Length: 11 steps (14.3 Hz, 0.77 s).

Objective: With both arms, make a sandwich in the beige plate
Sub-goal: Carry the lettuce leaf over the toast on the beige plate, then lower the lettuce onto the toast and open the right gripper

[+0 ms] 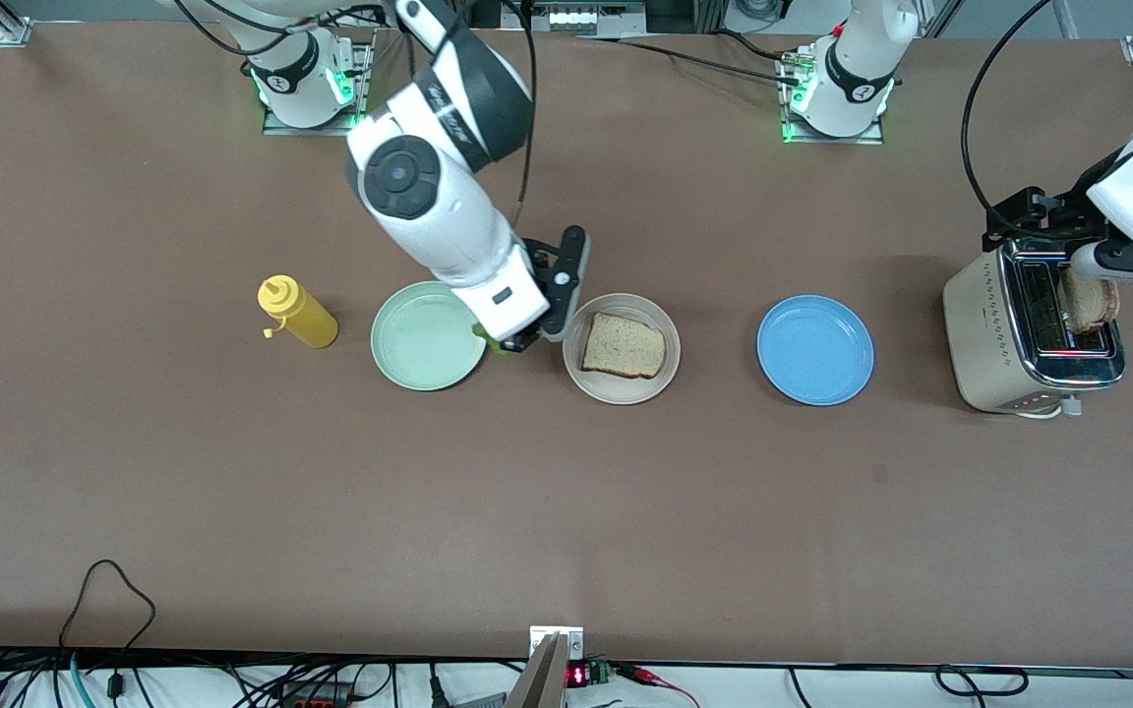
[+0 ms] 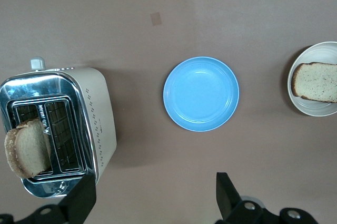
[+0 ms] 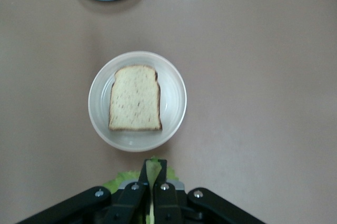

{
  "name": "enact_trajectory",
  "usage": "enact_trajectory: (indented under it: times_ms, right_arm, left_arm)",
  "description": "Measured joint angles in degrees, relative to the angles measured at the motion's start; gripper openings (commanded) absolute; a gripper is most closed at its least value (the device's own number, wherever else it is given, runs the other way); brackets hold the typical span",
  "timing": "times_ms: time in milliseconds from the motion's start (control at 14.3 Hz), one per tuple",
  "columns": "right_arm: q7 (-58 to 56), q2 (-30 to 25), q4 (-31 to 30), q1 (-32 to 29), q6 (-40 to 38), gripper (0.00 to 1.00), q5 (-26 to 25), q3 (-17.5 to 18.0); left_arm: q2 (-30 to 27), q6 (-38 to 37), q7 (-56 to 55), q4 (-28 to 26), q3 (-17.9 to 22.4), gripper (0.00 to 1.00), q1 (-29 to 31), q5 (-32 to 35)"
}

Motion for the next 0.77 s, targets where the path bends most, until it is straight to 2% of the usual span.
enact_trajectory:
  times_ms: [420,769]
  right_arm:
    - [4.12,5.12,0.06,3.86,8.54,0.0,0.01,-0.01]
    - [6.85,10.76,0.08,5.8,19.06,0.0,0.01,-0.03]
  left_arm:
    - [0.0,0.0,0.0,0.01,-0.01,1.0,0.0,0.0]
    - [0.01,0.0,0.0,0.01,-0.01,1.0,0.0,0.0]
